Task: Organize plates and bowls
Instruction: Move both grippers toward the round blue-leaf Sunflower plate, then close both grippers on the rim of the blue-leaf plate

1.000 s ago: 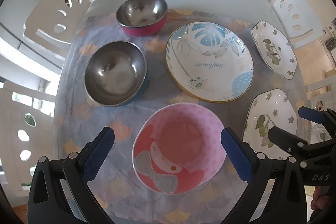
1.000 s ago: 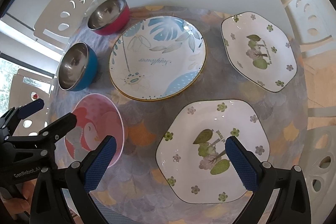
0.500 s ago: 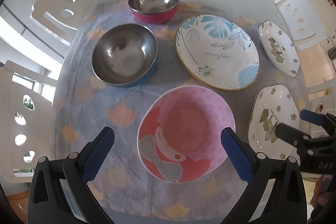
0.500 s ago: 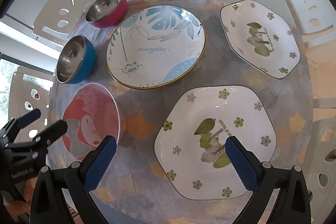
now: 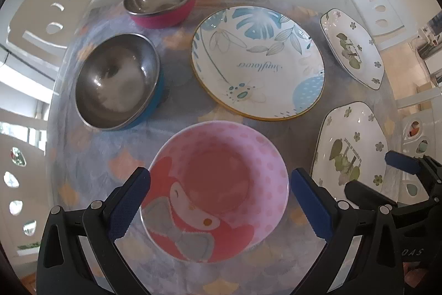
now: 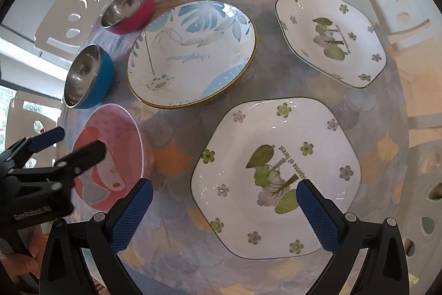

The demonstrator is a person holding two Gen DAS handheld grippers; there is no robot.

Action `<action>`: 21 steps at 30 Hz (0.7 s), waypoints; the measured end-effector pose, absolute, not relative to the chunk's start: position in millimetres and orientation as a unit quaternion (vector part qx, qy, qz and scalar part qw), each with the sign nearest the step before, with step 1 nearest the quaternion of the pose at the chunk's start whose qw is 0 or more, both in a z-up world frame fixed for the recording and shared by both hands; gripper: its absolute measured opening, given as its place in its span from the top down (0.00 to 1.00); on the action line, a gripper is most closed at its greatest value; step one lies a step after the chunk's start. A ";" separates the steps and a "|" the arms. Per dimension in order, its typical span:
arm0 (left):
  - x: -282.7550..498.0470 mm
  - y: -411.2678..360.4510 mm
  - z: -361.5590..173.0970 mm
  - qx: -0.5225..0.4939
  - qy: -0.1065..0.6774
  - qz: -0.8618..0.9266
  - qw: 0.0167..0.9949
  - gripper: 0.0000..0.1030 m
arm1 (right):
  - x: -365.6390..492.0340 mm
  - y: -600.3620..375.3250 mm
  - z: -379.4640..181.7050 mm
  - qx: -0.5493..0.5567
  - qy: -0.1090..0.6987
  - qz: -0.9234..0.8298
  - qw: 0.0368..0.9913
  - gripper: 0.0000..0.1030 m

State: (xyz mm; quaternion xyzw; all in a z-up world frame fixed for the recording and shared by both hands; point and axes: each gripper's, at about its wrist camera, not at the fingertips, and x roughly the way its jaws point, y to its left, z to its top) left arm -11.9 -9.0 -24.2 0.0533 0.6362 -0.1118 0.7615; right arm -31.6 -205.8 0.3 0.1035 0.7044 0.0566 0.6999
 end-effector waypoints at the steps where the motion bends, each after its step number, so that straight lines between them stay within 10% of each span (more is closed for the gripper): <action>1: -11.2 -9.1 -25.1 0.052 0.636 -0.113 0.761 0.02 | -31.1 -205.8 -2.5 0.111 0.705 0.059 0.698 0.00; 21: 43.6 -7.2 -5.0 0.025 0.630 -0.121 0.767 0.02 | 16.4 -231.5 5.0 0.117 0.692 0.068 0.709 0.00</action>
